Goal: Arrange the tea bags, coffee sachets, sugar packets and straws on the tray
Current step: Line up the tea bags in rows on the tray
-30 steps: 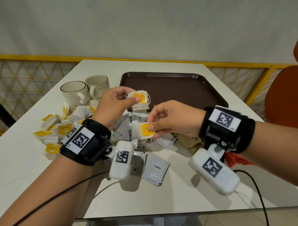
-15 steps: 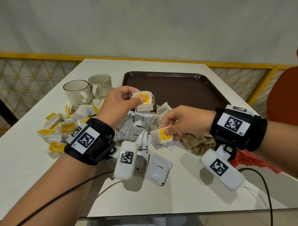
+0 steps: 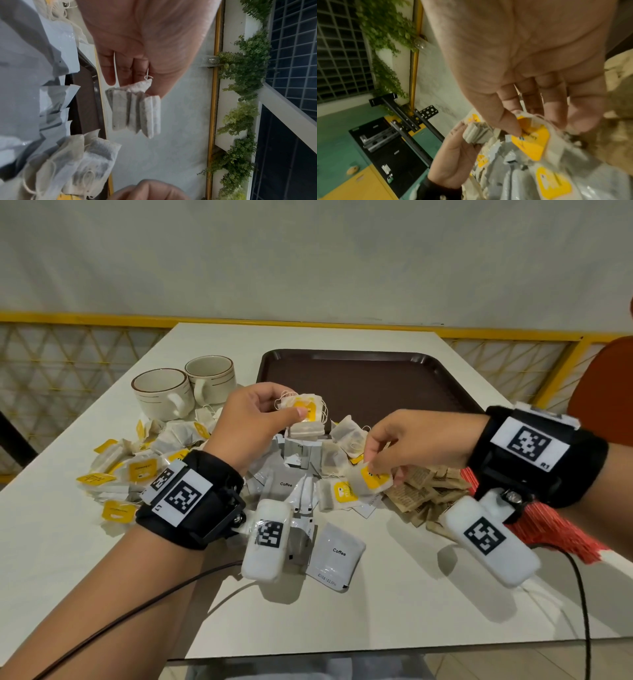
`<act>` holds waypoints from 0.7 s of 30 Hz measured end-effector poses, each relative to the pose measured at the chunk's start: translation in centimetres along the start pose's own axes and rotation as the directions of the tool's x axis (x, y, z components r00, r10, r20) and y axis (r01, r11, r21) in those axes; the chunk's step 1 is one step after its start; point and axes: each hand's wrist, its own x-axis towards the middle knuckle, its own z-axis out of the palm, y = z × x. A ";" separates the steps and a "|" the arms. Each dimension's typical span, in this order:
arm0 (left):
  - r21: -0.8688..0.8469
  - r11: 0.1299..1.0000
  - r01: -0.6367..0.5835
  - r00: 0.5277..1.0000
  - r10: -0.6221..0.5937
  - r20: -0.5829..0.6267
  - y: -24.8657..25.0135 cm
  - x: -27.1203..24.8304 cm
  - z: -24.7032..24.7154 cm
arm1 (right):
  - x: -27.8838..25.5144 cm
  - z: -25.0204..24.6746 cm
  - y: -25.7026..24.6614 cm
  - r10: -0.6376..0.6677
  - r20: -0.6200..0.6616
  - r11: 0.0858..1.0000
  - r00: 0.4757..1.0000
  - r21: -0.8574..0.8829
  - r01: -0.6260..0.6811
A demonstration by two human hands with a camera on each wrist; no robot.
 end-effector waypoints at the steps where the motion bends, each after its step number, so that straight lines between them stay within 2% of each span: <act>1: -0.002 1.000 -0.001 1.000 0.001 -0.001 0.0 0.0 0.0 | -0.1 -0.3 -0.2 -0.014 -0.003 0.998 1.000 0.066 0.014; 4: -0.003 1.000 -0.004 1.000 0.004 -0.002 0.0 0.0 0.1 | -0.3 -0.5 -0.8 -0.066 -0.003 0.953 0.998 0.295 0.064; 6: -0.004 1.000 -0.004 1.000 0.004 -0.002 0.0 0.0 0.1 | -0.4 -0.1 -1.2 -0.143 0.050 0.890 0.988 0.444 0.107; 9: -0.001 1.000 -0.001 1.000 0.001 -0.008 -0.1 0.0 0.1 | 0.0 1.2 -1.2 -0.191 0.133 0.847 0.973 0.523 0.095; 12: 0.017 1.000 0.005 1.000 -0.005 -0.001 -0.2 0.0 0.0 | 0.9 2.7 -0.1 -0.062 0.016 0.937 0.998 0.346 0.053; 14: 0.022 1.000 0.006 1.000 -0.006 0.002 -0.2 0.1 0.0 | 1.4 3.4 0.6 -0.020 -0.063 0.976 0.998 0.216 0.033; 17: 0.028 1.000 0.001 1.000 -0.001 0.003 -0.2 0.0 0.0 | 1.6 3.8 0.8 -0.015 -0.119 0.999 0.993 0.027 0.018; 21: 0.036 0.999 -0.006 1.000 0.006 0.011 -0.2 0.0 0.0 | 2.0 4.2 0.4 -0.063 -0.121 0.978 0.991 -0.203 0.038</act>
